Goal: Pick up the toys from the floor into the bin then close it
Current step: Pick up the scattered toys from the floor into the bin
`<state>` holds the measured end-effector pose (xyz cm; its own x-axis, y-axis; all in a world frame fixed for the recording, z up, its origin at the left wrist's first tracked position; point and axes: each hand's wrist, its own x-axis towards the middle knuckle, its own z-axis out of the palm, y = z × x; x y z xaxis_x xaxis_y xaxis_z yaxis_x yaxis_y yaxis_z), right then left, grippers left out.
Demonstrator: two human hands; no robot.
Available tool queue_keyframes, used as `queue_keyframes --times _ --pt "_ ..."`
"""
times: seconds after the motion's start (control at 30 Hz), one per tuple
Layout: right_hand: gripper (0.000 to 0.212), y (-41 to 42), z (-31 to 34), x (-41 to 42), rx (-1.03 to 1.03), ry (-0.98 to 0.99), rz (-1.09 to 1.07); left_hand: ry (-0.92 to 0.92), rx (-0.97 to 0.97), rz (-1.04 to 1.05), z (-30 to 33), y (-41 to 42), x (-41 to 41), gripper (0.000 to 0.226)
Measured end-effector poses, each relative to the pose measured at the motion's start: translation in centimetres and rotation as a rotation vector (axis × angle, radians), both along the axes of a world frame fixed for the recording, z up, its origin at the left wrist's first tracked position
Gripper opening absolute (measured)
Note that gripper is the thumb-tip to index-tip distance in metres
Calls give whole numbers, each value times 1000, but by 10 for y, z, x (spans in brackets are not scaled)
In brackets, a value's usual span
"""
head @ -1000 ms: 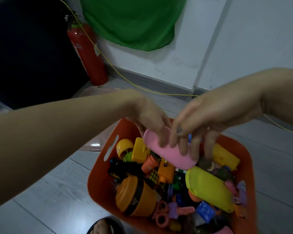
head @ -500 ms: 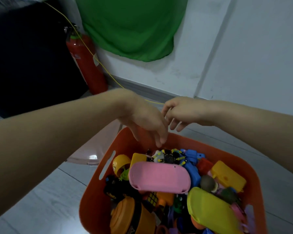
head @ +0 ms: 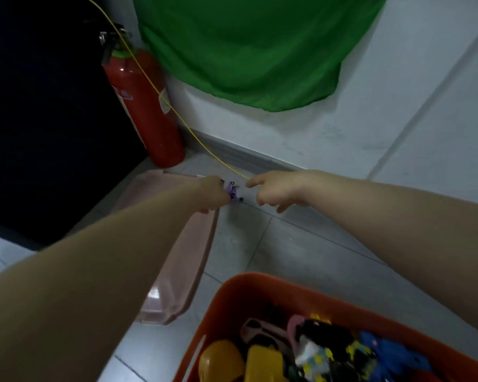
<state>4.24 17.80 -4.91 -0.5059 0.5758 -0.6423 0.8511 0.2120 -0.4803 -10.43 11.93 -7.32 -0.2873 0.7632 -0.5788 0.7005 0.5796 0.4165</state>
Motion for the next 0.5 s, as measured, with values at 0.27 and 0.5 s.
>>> queue_keyframes --times 0.27,0.5 --pt "78 32 -80 -37 -375 189 -329 -31 225 -49 -91 17 -21 41" --pt "54 31 -79 -31 -314 309 -443 -237 324 67 -94 22 -10 17"
